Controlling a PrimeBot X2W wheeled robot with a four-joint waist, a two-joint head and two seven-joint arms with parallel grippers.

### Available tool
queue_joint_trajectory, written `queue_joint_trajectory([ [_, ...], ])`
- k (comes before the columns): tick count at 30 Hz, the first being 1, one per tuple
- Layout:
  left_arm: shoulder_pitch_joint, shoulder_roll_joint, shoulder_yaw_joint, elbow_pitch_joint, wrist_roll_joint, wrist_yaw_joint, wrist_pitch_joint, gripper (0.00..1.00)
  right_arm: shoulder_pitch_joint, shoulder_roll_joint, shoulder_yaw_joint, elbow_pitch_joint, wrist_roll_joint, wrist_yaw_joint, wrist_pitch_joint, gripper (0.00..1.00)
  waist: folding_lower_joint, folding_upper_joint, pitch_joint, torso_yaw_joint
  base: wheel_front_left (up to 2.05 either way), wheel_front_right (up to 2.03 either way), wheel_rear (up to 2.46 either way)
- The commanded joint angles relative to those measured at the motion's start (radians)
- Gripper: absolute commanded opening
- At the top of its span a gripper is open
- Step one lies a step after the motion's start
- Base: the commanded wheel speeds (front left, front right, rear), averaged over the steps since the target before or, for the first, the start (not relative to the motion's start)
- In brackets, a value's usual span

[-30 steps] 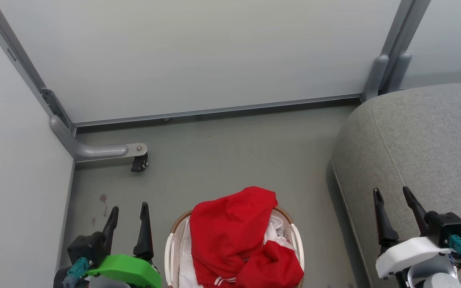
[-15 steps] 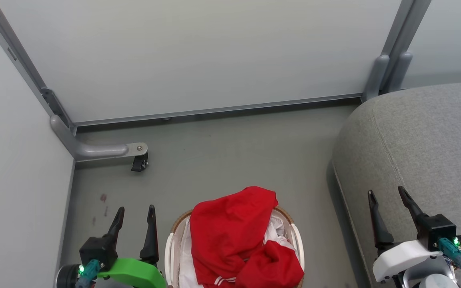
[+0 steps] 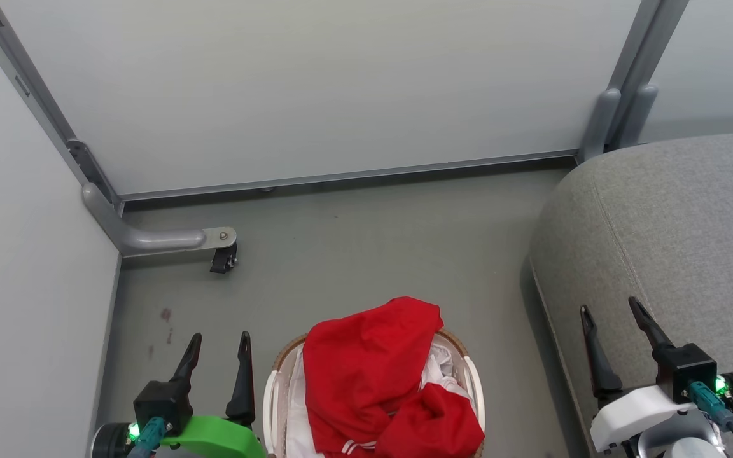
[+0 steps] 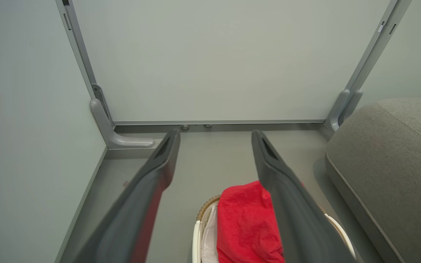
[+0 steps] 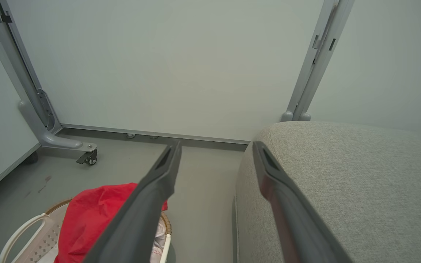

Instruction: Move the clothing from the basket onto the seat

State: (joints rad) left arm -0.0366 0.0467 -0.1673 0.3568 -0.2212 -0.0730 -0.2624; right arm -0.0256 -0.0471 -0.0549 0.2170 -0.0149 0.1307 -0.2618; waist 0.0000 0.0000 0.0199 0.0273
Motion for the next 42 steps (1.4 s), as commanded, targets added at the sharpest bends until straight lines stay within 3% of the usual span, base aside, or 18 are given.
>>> queue_joint_trajectory([
  [1,0.011,0.007,0.001,0.000,0.006,0.001,-0.004,1.00,0.015,-0.006,0.000,-0.002,-0.005,0.000,-0.005,1.00,0.0000,0.0000,0.000,0.000,0.00,0.00,0.00],
  [22,-0.020,0.006,-0.021,-0.006,-0.002,-0.006,-0.004,1.00,-0.014,-0.006,-0.002,-0.031,0.006,0.000,-0.005,1.00,0.0000,0.0000,0.042,-0.010,0.00,0.00,0.00],
  [33,-0.139,0.006,-0.098,0.031,0.014,-0.012,-0.003,1.00,-0.127,-0.006,0.018,-0.071,0.018,0.000,-0.005,1.00,0.0000,0.0000,0.254,-0.069,0.00,0.00,0.00],
  [42,-0.311,0.006,-0.149,0.164,0.075,-0.017,-0.003,1.00,-0.276,-0.005,0.051,-0.120,0.059,0.000,-0.004,1.00,0.0000,0.0000,0.492,-0.154,0.00,0.00,0.00],
])
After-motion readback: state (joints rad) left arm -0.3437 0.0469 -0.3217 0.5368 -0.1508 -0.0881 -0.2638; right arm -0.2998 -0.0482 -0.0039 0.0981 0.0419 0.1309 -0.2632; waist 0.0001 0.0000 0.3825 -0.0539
